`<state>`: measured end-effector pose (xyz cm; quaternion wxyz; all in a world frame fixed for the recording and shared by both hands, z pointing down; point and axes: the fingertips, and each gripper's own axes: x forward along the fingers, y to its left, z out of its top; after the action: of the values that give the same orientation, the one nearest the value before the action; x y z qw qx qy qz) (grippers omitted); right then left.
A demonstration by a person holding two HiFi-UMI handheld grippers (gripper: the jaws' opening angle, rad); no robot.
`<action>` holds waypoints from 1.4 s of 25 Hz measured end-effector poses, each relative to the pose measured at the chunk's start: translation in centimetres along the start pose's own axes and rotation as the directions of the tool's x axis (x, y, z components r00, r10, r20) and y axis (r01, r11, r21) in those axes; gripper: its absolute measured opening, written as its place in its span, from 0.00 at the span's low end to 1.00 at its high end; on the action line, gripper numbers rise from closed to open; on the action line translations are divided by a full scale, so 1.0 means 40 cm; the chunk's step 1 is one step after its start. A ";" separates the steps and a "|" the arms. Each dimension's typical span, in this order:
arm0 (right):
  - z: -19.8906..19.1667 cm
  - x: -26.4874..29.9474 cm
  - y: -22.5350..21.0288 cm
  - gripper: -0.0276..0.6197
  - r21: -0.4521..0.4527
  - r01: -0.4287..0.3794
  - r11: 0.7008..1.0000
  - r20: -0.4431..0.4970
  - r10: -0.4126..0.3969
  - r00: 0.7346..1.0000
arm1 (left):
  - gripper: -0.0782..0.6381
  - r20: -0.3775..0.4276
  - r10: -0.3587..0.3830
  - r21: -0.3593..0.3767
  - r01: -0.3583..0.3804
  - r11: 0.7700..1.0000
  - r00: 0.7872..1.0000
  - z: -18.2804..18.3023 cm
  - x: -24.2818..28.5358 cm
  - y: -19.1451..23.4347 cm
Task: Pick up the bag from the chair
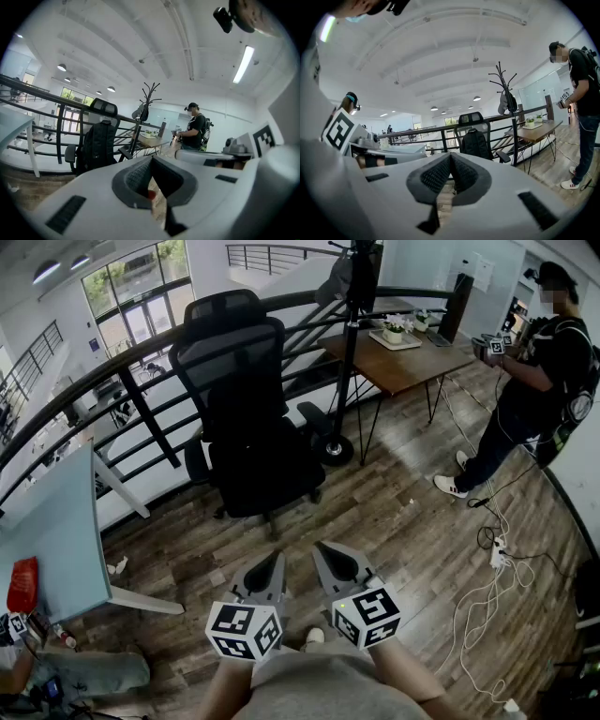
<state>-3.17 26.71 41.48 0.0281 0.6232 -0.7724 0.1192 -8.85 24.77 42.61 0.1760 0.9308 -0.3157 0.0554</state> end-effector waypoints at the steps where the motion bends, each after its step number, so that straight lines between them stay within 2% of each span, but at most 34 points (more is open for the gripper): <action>1: -0.001 -0.004 0.004 0.04 -0.005 -0.002 1.000 -0.002 0.002 1.000 | 0.11 0.006 0.003 0.000 -0.003 1.000 1.000 0.000 -0.004 -0.005; 8: -0.008 -0.026 0.026 0.04 -0.026 -0.010 1.000 -0.008 0.010 1.000 | 0.11 0.022 0.000 -0.024 0.000 1.000 1.000 -0.007 -0.031 -0.026; 13: 0.003 -0.032 0.002 0.05 0.032 -0.029 0.999 0.016 0.028 0.999 | 0.11 0.017 0.013 -0.057 -0.012 0.998 1.000 -0.012 -0.023 -0.020; 24: -0.006 0.005 -0.029 0.05 -0.023 -0.057 0.998 -0.020 0.056 0.998 | 0.11 0.010 0.045 -0.083 -0.044 0.996 0.999 -0.011 0.017 -0.017; 29: -0.005 0.042 -0.042 0.04 -0.033 -0.066 0.997 -0.025 0.065 0.998 | 0.11 0.002 0.074 -0.079 -0.074 0.994 0.997 -0.013 0.037 0.006; 32: 0.001 0.081 -0.053 0.05 -0.008 -0.081 0.997 -0.020 0.081 0.997 | 0.11 -0.016 0.075 -0.085 -0.076 0.993 0.997 -0.017 0.062 0.035; 35: 0.013 0.129 -0.062 0.04 0.004 -0.104 0.995 -0.017 0.104 0.994 | 0.11 -0.025 0.108 -0.089 -0.110 0.990 0.994 -0.017 0.100 0.085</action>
<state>-1.85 21.16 42.33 0.0276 0.5813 -0.8033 0.1271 -7.71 20.23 45.09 0.2176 0.9026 -0.3664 0.0599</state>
